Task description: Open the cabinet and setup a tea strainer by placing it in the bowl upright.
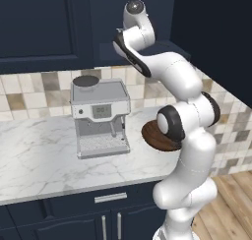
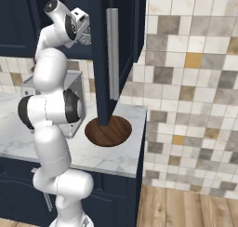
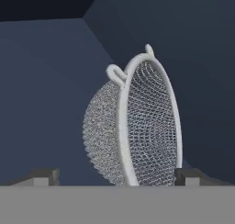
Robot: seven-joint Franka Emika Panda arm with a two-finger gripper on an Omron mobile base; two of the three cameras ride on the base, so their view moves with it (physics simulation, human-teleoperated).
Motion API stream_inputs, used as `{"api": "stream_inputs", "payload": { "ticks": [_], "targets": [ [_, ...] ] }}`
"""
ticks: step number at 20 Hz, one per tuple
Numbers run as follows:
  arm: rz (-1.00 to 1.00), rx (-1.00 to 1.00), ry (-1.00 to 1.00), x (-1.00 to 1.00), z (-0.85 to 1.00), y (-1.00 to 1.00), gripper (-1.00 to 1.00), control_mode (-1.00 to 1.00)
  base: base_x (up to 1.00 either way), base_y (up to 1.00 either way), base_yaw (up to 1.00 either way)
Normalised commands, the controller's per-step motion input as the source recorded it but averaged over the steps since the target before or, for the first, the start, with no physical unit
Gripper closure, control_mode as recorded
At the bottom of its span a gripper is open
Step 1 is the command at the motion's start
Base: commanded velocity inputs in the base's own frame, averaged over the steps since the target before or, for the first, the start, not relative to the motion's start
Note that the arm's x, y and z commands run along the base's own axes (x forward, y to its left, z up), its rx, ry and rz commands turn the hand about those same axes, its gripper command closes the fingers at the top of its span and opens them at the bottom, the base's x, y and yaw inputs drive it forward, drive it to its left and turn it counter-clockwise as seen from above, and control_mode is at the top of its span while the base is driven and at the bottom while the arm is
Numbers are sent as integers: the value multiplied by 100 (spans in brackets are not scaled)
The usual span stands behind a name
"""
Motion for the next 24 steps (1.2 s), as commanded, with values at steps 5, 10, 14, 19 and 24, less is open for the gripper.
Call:
{"api": "stream_inputs", "payload": {
  "ticks": [5, 10, 14, 19, 24],
  "targets": [
    [3, 0, 3, 30, -2, 0, -100, -100, 0, 0, 0],
    [0, 0, 2, 22, 0, 6, -100, -100, 0, 0, 0],
    [0, 0, 0, 17, 0, 7, -100, -100, 0, 0, 0],
    [0, 0, 0, 4, -6, 11, -100, -100, 0, 0, 0],
    [0, 0, 1, 0, -8, 12, -100, -100, 0, 0, 0]
  ]
}}
